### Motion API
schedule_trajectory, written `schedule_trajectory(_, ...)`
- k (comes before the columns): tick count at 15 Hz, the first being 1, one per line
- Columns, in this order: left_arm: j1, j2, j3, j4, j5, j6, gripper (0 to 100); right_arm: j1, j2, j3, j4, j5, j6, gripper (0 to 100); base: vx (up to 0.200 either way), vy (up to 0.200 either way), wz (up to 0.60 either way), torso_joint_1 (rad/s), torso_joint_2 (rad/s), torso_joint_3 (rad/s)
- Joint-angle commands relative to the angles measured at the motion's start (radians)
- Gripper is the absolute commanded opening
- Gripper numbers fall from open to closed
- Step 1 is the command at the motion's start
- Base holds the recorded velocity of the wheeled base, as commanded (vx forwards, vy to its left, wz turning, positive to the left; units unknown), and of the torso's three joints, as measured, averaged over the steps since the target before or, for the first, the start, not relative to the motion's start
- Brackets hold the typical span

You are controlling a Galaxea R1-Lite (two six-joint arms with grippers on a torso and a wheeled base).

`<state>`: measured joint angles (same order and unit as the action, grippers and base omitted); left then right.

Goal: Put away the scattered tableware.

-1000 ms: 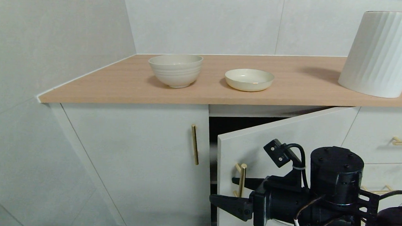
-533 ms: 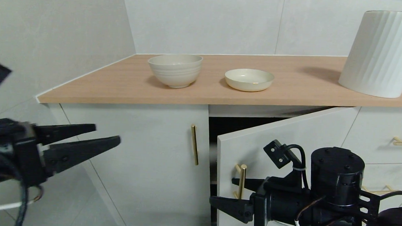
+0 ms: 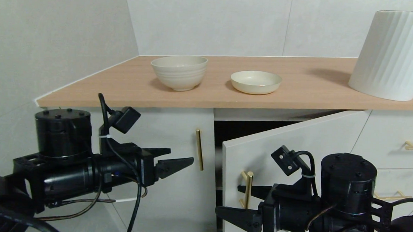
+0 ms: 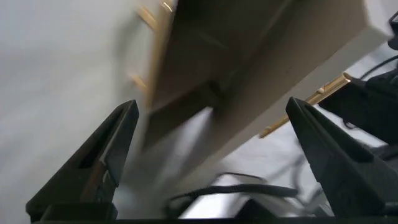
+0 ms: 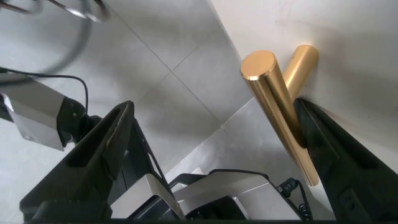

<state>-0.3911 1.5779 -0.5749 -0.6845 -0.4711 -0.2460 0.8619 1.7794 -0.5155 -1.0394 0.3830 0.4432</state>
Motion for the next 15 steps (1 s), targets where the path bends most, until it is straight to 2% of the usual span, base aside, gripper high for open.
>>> schedule_trajectory(1,-0.035,0.060,0.007,-0.017,0.000,-0.019,0,0.003,0.008,0.003,0.005,0.004,0.002,100,0.000,0.000,0.00,0.000,0.00,0.000)
schedule_trajectory(2,-0.048,0.060,0.003,-0.038,0.000,-0.030,0,0.008,0.011,0.005,0.005,0.007,0.002,100,0.000,0.000,0.00,0.000,0.00,0.000)
schedule_trajectory(4,-0.069,0.074,-0.002,-0.060,-0.006,-0.029,0,0.008,0.011,0.006,0.005,0.008,0.002,100,0.000,0.000,0.00,0.000,0.00,0.000)
schedule_trajectory(6,-0.089,0.102,-0.006,-0.125,-0.026,-0.036,0,0.008,0.011,0.012,0.005,0.008,0.002,100,0.000,0.000,0.00,0.000,0.00,0.000)
schedule_trajectory(8,-0.097,0.171,-0.005,-0.248,-0.097,-0.038,0,0.009,0.009,0.014,0.005,0.010,0.002,100,0.000,0.000,0.00,0.000,0.00,0.000)
schedule_trajectory(10,-0.097,0.257,0.000,-0.331,-0.161,-0.038,0,0.009,0.008,0.019,0.005,0.019,0.002,100,0.000,0.000,0.00,0.000,0.00,0.000)
schedule_trajectory(11,-0.097,0.272,0.000,-0.345,-0.169,-0.038,0,0.009,0.006,0.020,0.005,0.024,0.002,100,0.000,0.000,0.00,0.000,0.00,0.000)
schedule_trajectory(13,-0.107,0.332,-0.008,-0.457,-0.170,-0.038,0,0.009,0.005,0.029,0.005,0.033,0.000,100,0.000,0.000,0.00,0.000,0.00,0.000)
schedule_trajectory(15,-0.120,0.349,-0.019,-0.497,-0.170,-0.038,0,0.009,0.005,0.035,0.004,0.054,-0.001,100,0.000,0.000,0.00,0.000,0.00,0.000)
